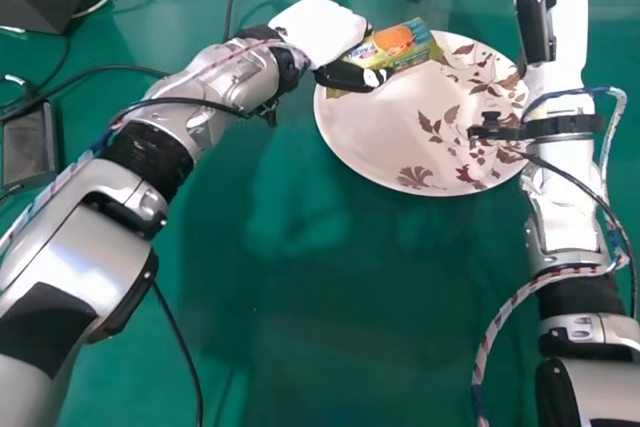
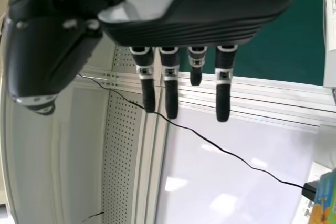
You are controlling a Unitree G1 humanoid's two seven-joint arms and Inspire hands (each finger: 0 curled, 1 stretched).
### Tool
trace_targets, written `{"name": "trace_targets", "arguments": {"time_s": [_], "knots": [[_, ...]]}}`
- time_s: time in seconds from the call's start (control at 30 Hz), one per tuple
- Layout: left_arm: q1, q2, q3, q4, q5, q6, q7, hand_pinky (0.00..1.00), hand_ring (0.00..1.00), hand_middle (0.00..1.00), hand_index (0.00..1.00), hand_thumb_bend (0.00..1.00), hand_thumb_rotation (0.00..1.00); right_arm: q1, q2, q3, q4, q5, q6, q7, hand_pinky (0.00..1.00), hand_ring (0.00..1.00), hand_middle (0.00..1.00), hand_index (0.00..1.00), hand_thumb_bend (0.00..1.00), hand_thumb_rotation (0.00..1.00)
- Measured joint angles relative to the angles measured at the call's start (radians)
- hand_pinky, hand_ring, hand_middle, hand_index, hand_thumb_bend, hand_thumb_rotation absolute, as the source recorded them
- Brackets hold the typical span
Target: Pick up biscuit and place it in the plate
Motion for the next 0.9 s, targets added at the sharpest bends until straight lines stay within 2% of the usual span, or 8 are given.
{"name": "trace_targets", "arguments": {"time_s": [0.2,0.37,0.9], "knots": [[-0.025,-0.016,-0.014,0.069,-0.002,-0.016,0.003,0.21,0.26,0.43,0.51,0.52,0.00,0.000,0.000,0.000,0.000,0.000,0.015,0.005,0.63,0.80,0.82,0.83,0.86,0.17],[-0.037,-0.029,-0.019,0.111,-0.003,-0.028,0.005,0.21,0.27,0.43,0.51,0.52,0.00,0.000,0.000,0.000,0.000,0.002,0.015,0.006,0.62,0.78,0.80,0.82,0.86,0.17],[-0.049,-0.062,-0.045,0.183,-0.001,-0.032,0.037,0.22,0.26,0.44,0.50,0.52,0.00,-0.020,0.001,-0.001,0.041,0.022,0.071,0.021,0.64,0.80,0.82,0.82,0.87,0.18]]}}
